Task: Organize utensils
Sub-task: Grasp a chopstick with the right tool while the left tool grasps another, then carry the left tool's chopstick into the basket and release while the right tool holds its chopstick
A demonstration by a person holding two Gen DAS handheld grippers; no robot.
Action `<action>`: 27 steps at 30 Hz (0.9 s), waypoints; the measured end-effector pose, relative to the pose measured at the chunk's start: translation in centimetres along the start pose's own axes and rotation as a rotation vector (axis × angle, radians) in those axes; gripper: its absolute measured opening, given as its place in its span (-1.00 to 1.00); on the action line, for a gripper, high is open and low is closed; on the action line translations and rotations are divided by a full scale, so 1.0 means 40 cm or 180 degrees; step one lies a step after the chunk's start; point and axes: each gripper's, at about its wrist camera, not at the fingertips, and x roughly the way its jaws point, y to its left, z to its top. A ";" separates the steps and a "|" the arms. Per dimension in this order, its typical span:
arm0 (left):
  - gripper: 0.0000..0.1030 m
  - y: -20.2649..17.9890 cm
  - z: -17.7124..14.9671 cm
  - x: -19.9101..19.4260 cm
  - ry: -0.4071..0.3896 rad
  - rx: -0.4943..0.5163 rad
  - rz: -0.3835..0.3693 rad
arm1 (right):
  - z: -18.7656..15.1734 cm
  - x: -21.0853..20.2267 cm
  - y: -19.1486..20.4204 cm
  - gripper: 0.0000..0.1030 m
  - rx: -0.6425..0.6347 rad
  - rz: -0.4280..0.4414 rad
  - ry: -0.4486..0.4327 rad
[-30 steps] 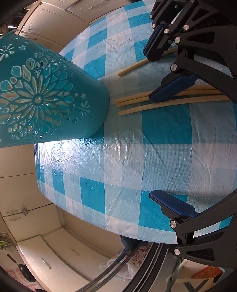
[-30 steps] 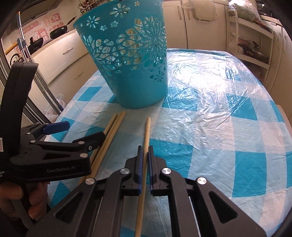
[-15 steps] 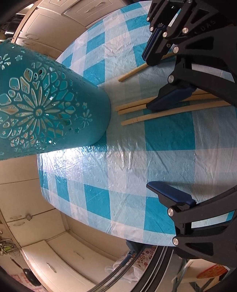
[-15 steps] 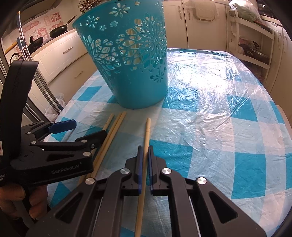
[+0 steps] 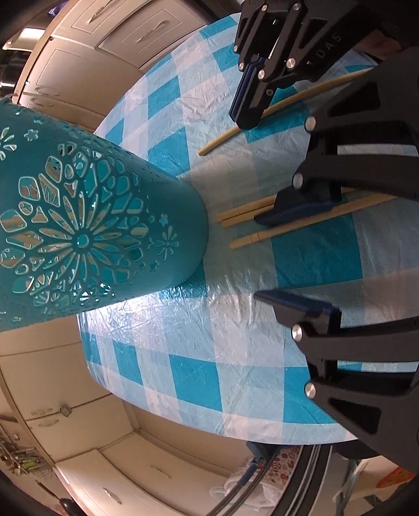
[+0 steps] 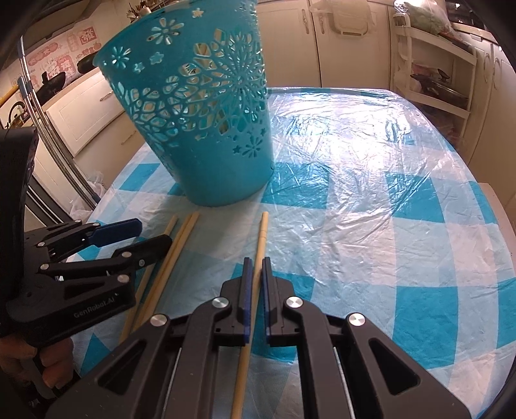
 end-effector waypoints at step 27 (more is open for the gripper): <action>-0.90 0.078 0.051 -0.179 -0.0198 -0.0208 -0.0469 | 0.030 0.019 0.014 -0.87 -0.0248 -0.0013 0.0142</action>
